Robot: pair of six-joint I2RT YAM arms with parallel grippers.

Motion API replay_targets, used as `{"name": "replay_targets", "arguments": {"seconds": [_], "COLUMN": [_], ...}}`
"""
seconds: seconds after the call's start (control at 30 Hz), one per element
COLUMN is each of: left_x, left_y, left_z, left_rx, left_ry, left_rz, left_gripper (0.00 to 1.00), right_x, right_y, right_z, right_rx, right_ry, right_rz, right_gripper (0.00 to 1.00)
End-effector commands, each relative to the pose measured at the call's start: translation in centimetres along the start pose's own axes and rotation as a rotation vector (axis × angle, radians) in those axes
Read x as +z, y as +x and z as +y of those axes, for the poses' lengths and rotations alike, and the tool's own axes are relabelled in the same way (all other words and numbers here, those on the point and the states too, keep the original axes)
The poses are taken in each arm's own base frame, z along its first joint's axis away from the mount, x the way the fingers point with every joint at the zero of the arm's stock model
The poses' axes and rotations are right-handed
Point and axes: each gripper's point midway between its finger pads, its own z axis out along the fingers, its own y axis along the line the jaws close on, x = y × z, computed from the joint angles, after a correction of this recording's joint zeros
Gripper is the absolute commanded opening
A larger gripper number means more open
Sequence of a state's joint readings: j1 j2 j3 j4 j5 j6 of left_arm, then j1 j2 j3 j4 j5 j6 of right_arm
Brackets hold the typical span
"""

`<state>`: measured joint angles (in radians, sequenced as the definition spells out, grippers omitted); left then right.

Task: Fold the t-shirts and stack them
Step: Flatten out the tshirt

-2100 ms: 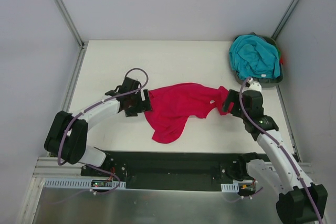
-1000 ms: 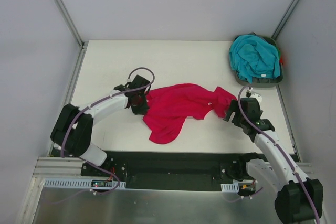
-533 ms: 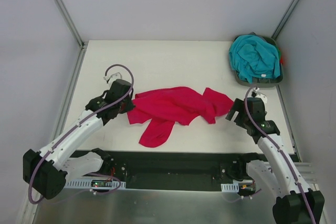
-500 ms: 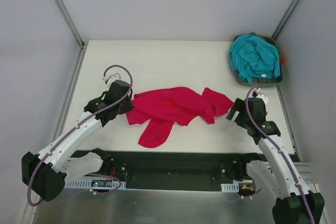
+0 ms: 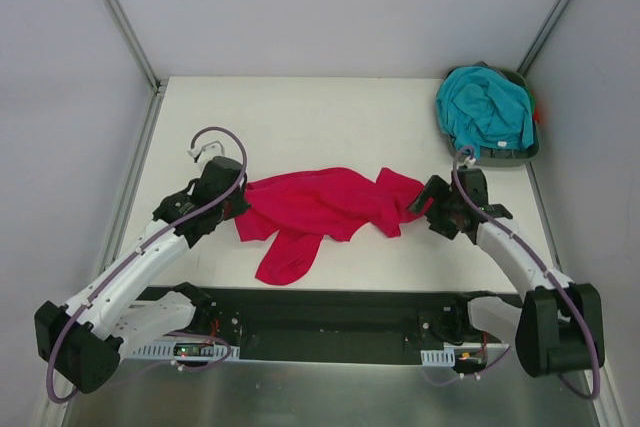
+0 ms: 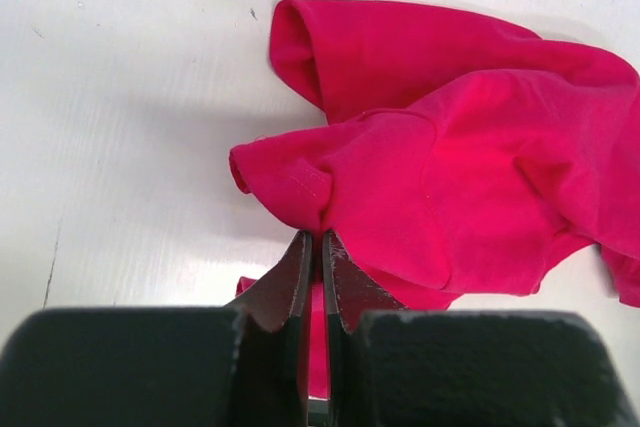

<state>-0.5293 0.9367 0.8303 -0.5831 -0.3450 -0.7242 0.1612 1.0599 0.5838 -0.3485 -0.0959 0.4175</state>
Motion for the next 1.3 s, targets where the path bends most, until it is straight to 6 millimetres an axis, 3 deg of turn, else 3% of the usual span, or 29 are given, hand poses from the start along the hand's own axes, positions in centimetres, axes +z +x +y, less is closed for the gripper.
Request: {"name": "replay_targets", "arguments": {"seconds": [0.0, 0.2, 0.3, 0.37, 0.43, 0.57, 0.63, 0.7, 0.87, 1.07, 1.27], "left_x": [0.5, 1.0, 1.2, 1.1, 0.8, -1.2, -3.6, -6.7, -16.2, -27.6, -35.1], "left_y": [1.1, 1.4, 1.2, 1.0, 0.5, -1.6, -3.4, -5.7, -11.9, -18.0, -21.3], "left_z": [0.3, -0.3, -0.4, -0.6, -1.0, -2.9, -5.2, -7.1, -8.5, -9.1, -9.8], "left_rx": [0.016, -0.006, 0.007, 0.008, 0.006, 0.009, 0.005, 0.021, -0.064, -0.091, -0.060], "left_ry": [-0.017, -0.016, -0.023, -0.021, -0.005, 0.090, 0.225, 0.368, 0.597, 0.794, 0.917], "left_rz": [0.046, 0.076, 0.079, 0.075, 0.066, 0.026, -0.017, -0.101, -0.371, -0.611, -0.738], "left_gripper": [0.00, 0.00, 0.00, 0.00, 0.00, 0.00, 0.00, 0.00, 0.00, 0.00, 0.00], "right_x": [1.9, 5.2, 6.5, 7.1, 7.0, 4.1, 1.5, -2.4, -12.6, -25.8, -37.1], "right_y": [-2.0, -1.5, -1.4, -1.6, -2.1, -4.1, -5.4, -6.7, -9.0, -11.3, -12.2], "right_z": [4.4, 2.1, 2.3, 3.0, 3.5, 6.1, 7.8, 10.4, 15.0, 17.1, 17.6], "right_rx": [0.120, 0.173, 0.171, 0.175, 0.171, 0.095, 0.016, -0.075, -0.189, -0.274, -0.298], "right_ry": [-0.157, -0.030, -0.033, -0.070, -0.092, -0.192, -0.261, -0.351, -0.524, -0.618, -0.695], "right_rz": [-0.005, 0.012, 0.035, 0.034, 0.021, -0.043, -0.082, -0.118, -0.225, -0.479, -0.724], "right_gripper": [0.82, 0.63, 0.52, 0.36, 0.15, 0.01, 0.01, 0.01, 0.01, 0.01, 0.01]}}
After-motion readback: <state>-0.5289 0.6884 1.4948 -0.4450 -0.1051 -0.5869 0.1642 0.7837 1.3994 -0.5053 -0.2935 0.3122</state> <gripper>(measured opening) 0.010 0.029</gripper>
